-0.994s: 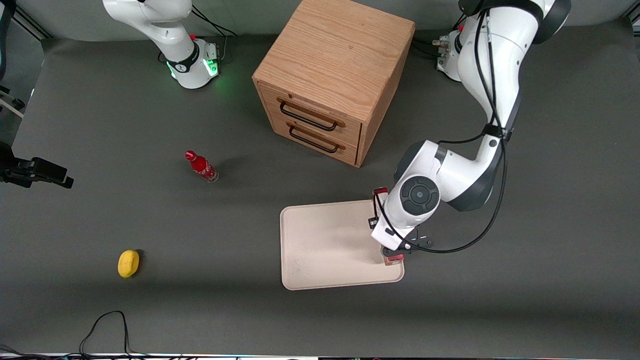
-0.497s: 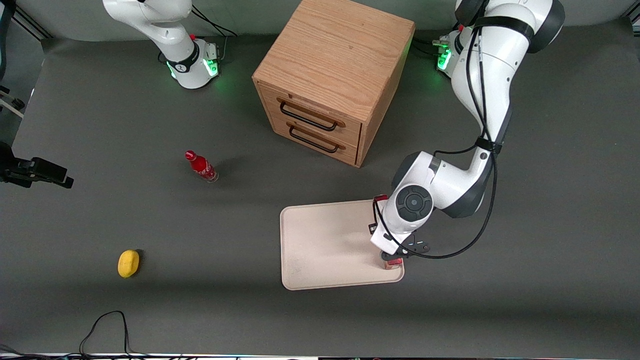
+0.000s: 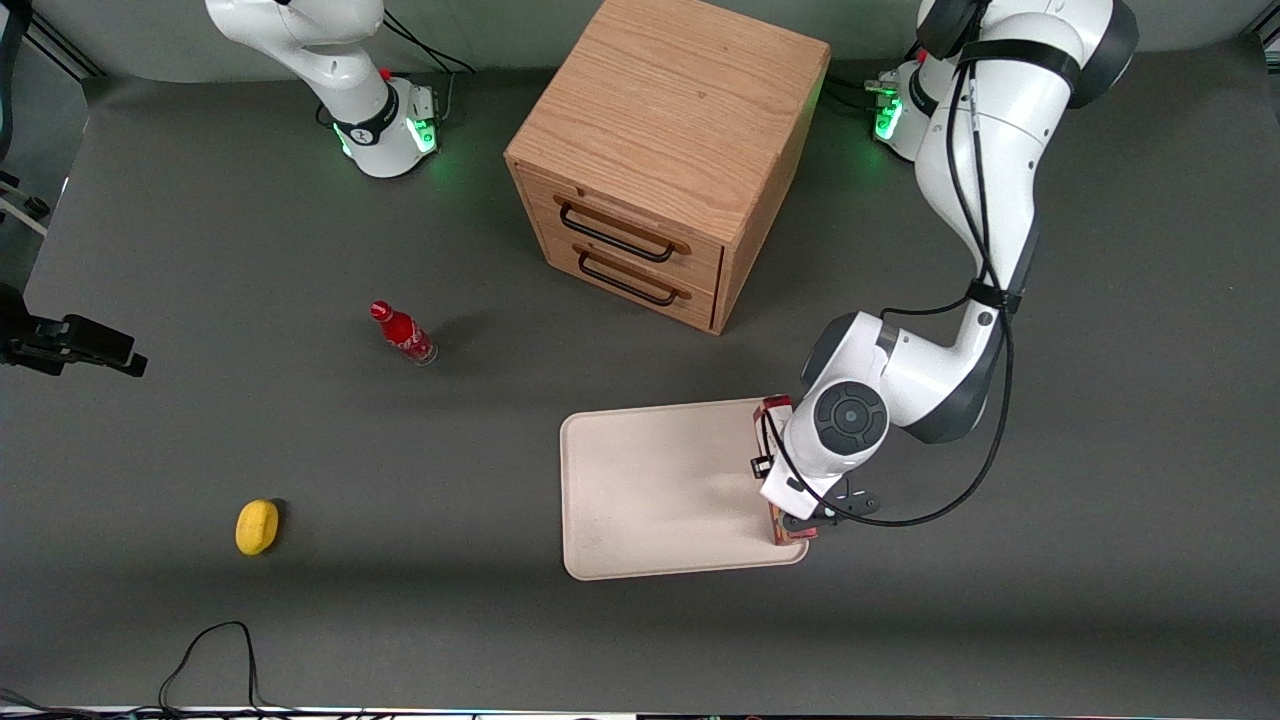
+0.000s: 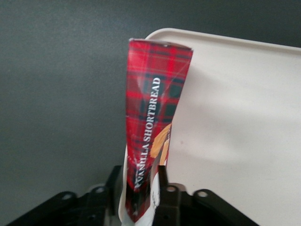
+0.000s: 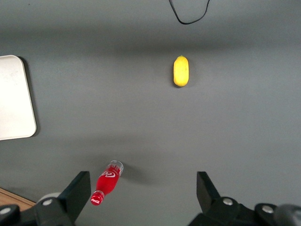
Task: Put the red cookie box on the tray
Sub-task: 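Lower the box onto the tray and open the left gripper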
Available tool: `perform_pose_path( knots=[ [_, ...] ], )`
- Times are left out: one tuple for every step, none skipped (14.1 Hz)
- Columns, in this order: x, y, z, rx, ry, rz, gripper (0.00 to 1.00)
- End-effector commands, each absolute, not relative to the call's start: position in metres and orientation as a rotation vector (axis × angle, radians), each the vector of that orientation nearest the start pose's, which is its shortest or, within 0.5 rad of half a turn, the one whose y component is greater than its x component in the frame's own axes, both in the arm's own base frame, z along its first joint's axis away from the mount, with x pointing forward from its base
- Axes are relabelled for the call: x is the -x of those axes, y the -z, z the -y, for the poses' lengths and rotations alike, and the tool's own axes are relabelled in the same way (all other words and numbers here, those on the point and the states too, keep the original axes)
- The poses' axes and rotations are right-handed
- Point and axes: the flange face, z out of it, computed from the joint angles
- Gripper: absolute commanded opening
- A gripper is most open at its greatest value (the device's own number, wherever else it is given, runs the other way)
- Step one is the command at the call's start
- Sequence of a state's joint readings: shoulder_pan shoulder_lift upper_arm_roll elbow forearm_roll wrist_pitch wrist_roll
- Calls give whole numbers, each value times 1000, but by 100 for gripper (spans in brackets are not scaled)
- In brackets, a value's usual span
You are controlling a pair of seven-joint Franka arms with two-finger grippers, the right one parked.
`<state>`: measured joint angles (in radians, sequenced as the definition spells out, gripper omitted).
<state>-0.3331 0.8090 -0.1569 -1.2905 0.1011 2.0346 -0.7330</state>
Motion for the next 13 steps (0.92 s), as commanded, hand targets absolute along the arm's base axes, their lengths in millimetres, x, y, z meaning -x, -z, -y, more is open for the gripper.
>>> perform_pose_path(
  knots=[
    [-660,-307,322,3068,-101,395,100],
    [-659,-324,319,3065,-99,421,100],
    [-656,-346,319,3062,-86,451,100],
    [-649,-368,322,3052,-81,457,100],
    [-642,-390,321,3043,-82,451,100],
    [-635,-418,318,3040,-73,453,100],
    [-627,-447,311,3031,-70,454,100],
    [-618,-476,301,3020,-71,458,100],
    [-610,-500,291,3011,-67,469,100],
    [-606,-519,274,2999,-67,495,100],
    [-608,-533,251,2993,-63,540,100],
    [-606,-540,234,2996,-65,535,100],
    [-604,-544,218,3007,-72,477,100]
  ],
)
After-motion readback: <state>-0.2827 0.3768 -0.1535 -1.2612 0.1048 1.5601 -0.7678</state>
